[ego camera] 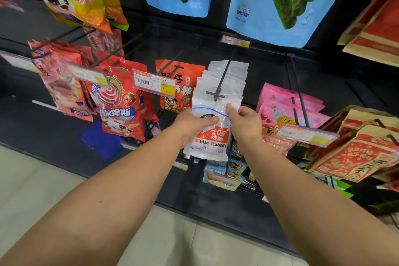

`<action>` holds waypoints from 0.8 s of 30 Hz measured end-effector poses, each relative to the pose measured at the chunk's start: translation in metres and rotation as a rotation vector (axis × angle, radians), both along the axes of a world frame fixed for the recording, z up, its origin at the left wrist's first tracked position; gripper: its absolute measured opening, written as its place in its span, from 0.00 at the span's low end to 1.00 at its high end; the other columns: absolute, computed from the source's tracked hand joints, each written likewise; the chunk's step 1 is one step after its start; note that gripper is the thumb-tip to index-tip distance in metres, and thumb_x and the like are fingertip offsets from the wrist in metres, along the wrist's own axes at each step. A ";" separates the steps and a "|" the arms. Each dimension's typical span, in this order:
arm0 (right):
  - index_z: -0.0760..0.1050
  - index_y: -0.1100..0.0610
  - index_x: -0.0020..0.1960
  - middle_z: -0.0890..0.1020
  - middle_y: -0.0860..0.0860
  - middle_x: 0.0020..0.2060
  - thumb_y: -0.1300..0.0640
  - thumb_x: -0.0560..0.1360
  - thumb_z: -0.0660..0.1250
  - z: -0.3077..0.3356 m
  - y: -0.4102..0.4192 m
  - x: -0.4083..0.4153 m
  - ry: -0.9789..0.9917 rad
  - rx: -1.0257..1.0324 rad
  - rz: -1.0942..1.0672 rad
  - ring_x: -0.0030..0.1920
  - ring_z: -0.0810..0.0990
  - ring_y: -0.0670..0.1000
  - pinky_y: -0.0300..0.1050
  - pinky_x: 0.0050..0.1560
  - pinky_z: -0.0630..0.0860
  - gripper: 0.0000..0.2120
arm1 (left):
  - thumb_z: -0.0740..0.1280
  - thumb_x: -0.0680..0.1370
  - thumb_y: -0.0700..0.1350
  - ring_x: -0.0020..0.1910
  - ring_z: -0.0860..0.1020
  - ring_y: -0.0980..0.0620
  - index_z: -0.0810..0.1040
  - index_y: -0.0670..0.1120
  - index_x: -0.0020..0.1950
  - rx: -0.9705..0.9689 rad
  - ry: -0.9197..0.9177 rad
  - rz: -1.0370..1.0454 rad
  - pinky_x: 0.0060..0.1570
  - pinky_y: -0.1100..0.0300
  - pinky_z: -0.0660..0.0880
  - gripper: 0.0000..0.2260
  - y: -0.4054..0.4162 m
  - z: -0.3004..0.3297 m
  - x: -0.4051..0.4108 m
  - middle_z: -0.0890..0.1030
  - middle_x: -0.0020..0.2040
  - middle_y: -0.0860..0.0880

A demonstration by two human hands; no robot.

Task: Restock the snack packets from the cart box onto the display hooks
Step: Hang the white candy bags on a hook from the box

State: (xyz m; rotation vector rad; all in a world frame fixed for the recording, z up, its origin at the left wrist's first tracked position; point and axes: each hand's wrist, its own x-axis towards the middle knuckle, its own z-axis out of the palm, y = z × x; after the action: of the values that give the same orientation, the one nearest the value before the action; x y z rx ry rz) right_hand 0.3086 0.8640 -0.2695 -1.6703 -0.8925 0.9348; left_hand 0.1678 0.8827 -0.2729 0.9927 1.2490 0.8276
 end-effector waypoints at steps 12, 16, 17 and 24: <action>0.79 0.49 0.50 0.86 0.49 0.44 0.49 0.75 0.69 0.000 0.010 -0.003 0.158 0.100 0.069 0.44 0.86 0.51 0.52 0.46 0.83 0.05 | 0.69 0.79 0.46 0.32 0.83 0.56 0.80 0.48 0.47 0.076 -0.226 0.227 0.28 0.65 0.77 0.03 0.020 0.012 0.004 0.85 0.36 0.52; 0.78 0.49 0.43 0.85 0.49 0.42 0.46 0.75 0.69 0.001 0.017 -0.003 0.077 0.043 0.040 0.43 0.85 0.51 0.53 0.47 0.83 0.07 | 0.70 0.78 0.50 0.40 0.85 0.49 0.80 0.47 0.50 0.064 -0.203 0.220 0.39 0.55 0.81 0.07 0.030 0.017 0.008 0.86 0.45 0.47; 0.77 0.49 0.42 0.85 0.49 0.42 0.45 0.75 0.69 0.001 0.018 -0.002 0.066 0.025 0.035 0.43 0.85 0.51 0.53 0.47 0.83 0.08 | 0.70 0.78 0.51 0.42 0.85 0.48 0.80 0.47 0.52 0.064 -0.183 0.221 0.41 0.53 0.82 0.08 0.031 0.018 0.009 0.86 0.46 0.46; 0.76 0.50 0.39 0.85 0.51 0.43 0.38 0.74 0.66 0.001 0.024 0.004 -0.014 -0.106 0.029 0.46 0.84 0.54 0.56 0.53 0.80 0.16 | 0.67 0.80 0.50 0.28 0.82 0.60 0.79 0.48 0.52 0.079 -0.106 0.184 0.23 0.68 0.74 0.07 0.019 0.021 0.006 0.83 0.40 0.52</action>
State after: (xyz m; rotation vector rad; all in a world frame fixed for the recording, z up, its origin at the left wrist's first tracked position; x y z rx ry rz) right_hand 0.3126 0.8877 -0.2688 -1.7598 -0.8915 1.0064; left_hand 0.1735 0.9021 -0.2515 0.8939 1.2370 1.0664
